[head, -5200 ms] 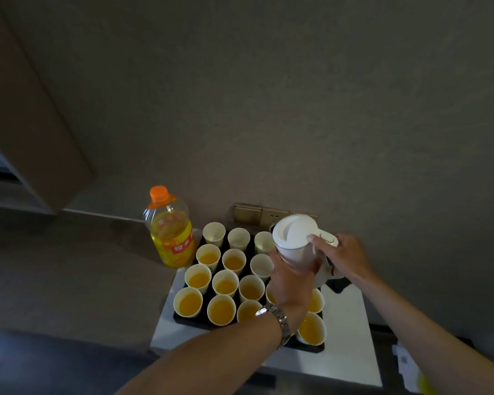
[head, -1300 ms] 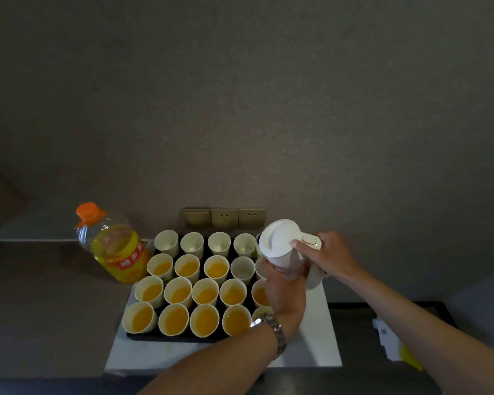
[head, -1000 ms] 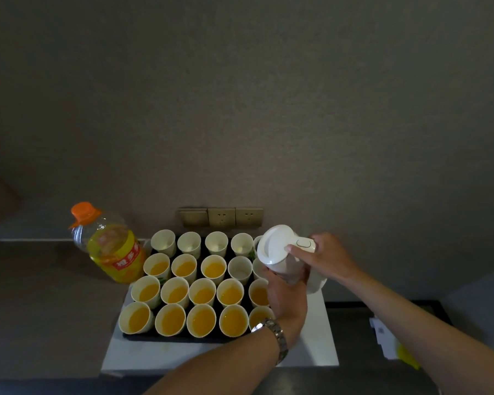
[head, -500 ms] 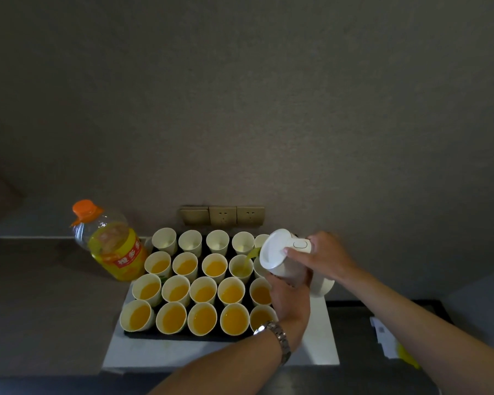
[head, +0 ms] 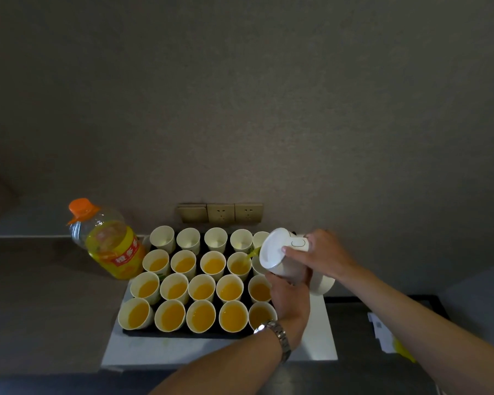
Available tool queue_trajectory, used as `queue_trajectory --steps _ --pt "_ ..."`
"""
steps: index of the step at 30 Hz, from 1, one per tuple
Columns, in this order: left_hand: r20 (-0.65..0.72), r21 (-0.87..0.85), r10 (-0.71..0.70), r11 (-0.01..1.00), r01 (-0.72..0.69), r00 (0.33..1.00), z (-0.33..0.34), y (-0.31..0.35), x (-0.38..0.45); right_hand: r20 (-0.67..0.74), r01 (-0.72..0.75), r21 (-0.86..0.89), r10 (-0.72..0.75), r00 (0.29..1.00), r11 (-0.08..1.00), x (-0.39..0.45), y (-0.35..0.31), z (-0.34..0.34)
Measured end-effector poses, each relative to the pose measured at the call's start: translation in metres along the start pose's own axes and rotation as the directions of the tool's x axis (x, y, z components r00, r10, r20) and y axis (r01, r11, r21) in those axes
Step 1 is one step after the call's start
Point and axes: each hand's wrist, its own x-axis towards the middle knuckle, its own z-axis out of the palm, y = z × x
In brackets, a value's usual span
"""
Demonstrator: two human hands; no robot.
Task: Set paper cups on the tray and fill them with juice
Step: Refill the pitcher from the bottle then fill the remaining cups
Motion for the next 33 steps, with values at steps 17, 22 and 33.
queue_trajectory --steps 17,22,33 --pt "-0.009 0.025 0.011 1.0 -0.011 1.0 -0.004 0.001 0.002 -0.013 0.016 -0.04 -0.017 1.0 0.999 -0.002 -0.008 -0.002" --pt "0.0 -0.017 0.017 1.0 -0.017 1.0 -0.007 0.003 0.0 -0.009 0.004 -0.029 -0.004 1.0 1.0 -0.006 -0.012 -0.003" --pt "-0.031 -0.013 0.033 0.999 -0.033 0.999 -0.013 0.0 -0.001 -0.01 0.005 0.015 -0.004 1.0 1.0 -0.01 -0.015 -0.001"
